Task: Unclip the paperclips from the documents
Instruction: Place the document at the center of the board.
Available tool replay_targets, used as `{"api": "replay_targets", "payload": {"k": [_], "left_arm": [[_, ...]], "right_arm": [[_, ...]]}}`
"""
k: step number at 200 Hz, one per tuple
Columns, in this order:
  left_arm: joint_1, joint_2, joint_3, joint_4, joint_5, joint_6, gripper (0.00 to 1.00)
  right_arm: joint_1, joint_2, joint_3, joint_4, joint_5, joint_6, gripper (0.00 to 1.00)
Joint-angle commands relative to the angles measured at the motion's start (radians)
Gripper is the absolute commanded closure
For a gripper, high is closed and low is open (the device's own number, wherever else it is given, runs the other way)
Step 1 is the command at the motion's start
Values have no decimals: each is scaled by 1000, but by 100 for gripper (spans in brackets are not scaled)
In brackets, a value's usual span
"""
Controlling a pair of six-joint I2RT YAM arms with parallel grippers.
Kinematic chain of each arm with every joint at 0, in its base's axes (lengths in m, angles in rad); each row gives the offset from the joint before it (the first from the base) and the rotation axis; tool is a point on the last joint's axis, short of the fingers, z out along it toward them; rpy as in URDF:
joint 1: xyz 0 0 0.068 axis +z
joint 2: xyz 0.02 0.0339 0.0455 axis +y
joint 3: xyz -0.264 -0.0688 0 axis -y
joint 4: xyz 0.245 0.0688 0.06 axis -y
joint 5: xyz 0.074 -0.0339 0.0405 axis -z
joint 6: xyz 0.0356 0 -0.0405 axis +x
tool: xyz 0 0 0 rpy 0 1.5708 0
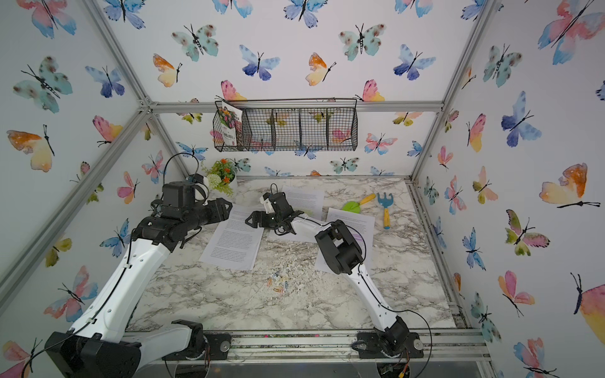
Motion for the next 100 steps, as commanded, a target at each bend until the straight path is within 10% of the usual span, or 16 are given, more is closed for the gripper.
{"api": "replay_targets", "payload": {"k": [1, 21, 28, 34, 100], "left_arm": [[8, -27, -32, 48, -142, -46, 1], [8, -51, -62, 79, -270, -36, 0], [8, -55, -73, 89, -305, -28, 27], [9, -54, -85, 103, -332, -8, 0], [21, -29, -449, 512, -366, 109, 1]], "right_arm": [[-39, -139, -6, -151, 160, -112, 2], [-96, -271, -94, -208, 233, -170, 2], [-116, -323, -128, -224, 252, -197, 2], [-133, -366, -161, -241, 271, -226, 2], [-404, -965, -847, -37, 468, -524, 2]]}}
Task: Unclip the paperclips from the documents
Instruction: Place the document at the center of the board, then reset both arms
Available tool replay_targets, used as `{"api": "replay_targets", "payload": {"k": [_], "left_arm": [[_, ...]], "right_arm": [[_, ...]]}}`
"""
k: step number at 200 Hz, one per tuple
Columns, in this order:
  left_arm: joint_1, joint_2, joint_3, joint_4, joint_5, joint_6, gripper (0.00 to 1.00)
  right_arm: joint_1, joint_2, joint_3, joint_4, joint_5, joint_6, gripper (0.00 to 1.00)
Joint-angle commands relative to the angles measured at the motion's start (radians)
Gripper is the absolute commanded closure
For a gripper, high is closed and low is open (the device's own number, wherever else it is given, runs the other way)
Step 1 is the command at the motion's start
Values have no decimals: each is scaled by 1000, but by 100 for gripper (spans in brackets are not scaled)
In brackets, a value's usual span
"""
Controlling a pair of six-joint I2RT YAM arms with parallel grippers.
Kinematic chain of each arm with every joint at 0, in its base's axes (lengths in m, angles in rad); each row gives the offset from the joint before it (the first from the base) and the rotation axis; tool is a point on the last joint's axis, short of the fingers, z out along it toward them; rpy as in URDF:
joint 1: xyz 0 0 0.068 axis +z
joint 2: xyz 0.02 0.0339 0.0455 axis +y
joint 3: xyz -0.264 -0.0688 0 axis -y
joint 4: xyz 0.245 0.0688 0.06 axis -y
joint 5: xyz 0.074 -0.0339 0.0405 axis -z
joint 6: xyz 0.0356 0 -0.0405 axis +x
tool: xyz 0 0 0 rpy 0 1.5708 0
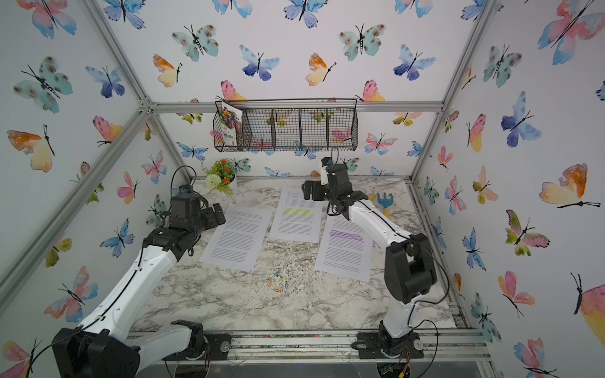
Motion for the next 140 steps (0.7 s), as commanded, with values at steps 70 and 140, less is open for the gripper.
{"api": "replay_targets", "payload": {"k": [70, 140], "left_arm": [[64, 231, -619, 1174, 178, 361, 1], [185, 244, -770, 1442, 305, 314, 1]], "right_arm": [[-351, -277, -784, 587, 106, -263, 2], [-394, -102, -1131, 1332, 39, -299, 2]]}}
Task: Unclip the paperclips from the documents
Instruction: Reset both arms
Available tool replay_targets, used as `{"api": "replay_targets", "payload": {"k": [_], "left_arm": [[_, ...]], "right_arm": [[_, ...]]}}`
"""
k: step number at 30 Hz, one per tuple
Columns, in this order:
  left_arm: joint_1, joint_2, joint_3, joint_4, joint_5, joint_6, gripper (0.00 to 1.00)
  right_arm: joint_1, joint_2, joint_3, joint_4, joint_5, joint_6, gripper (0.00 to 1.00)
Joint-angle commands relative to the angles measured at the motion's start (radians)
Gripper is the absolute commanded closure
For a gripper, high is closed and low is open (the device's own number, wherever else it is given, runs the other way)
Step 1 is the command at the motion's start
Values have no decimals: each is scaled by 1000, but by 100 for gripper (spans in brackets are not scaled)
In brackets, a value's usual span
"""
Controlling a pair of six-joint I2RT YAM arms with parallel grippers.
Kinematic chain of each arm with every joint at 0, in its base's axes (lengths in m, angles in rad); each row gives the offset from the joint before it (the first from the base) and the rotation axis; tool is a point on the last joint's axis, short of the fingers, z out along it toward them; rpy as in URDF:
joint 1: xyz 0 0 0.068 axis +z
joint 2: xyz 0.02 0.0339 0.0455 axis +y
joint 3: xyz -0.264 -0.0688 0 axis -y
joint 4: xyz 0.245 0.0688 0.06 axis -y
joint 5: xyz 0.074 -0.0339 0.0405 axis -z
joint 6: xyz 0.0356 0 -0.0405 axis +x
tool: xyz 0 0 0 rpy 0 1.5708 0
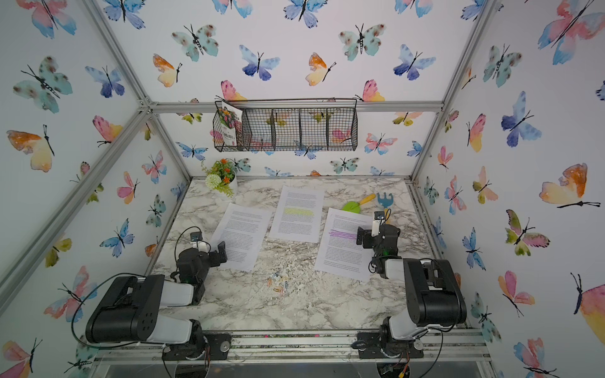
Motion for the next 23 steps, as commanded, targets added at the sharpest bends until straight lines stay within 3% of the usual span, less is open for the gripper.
{"api": "replay_targets", "payload": {"k": [1, 2, 3, 4, 5, 6, 8, 10, 13, 16, 23], "left_arm": [[-18, -39, 60, 57, 52, 27, 1], [-17, -26, 52, 98, 51, 24, 1], [-19, -18, 42, 130, 51, 25, 1], [-19, -13, 36, 149, 51, 29, 1], [-20, -13, 37, 148, 51, 28, 1], [-20, -16, 39, 141, 51, 29, 1], [-22, -24, 44, 117, 50, 29, 1], [-21, -24, 54, 98, 48, 23, 1], [-19, -24, 61, 82, 48, 22, 1], [-22, -20, 74, 61, 50, 26, 1], [-21, -30, 56, 83, 49, 29, 1]], "right_arm": [[-8, 65, -161, 479, -42, -25, 1], [-8, 87, -156, 516, -48, -21, 2], [-8, 52, -106, 345, -41, -28, 2], [-8, 30, -92, 288, -35, -30, 1], [-8, 67, -134, 454, -43, -24, 2], [-8, 81, -146, 492, -41, -21, 2], [-8, 23, -105, 300, -33, -30, 2], [-7, 68, -138, 458, -43, -23, 1], [-7, 31, -110, 321, -34, -28, 2], [-8, 59, -132, 424, -41, -25, 2], [-8, 45, -121, 373, -34, -28, 2]]}}
